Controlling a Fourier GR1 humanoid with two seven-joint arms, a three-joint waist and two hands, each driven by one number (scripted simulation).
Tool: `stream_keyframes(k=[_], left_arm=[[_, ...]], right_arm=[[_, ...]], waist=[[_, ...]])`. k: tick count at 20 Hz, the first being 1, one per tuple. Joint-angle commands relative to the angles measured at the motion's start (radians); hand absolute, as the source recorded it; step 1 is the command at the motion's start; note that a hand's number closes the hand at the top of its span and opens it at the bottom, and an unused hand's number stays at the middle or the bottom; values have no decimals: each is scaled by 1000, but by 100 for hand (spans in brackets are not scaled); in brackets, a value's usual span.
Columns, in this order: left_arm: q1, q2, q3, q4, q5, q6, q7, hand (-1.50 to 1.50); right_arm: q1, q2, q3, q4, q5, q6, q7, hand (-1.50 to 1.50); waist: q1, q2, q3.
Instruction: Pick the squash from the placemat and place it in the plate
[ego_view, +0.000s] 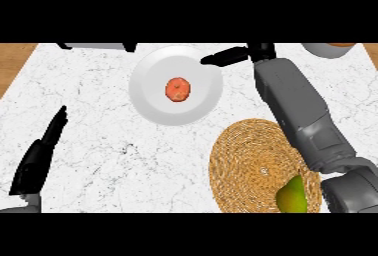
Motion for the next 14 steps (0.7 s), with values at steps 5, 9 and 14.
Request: stream_keyframes(k=[5, 9, 14], left_arm=[[30, -23, -18, -36, -19, 15, -9, 0], [14, -20, -24, -36, -14, -2, 1, 0], [7, -6, 2, 21, 1, -17, -44, 0]], right_arm=[[85, -167, -49, 41, -25, 196, -206, -150], [68, -239, -56, 75, -16, 238, -221, -150], [118, -302, -55, 108, -3, 306, -271, -150]], waist=[[6, 2, 1], [21, 10, 2], [19, 13, 2]])
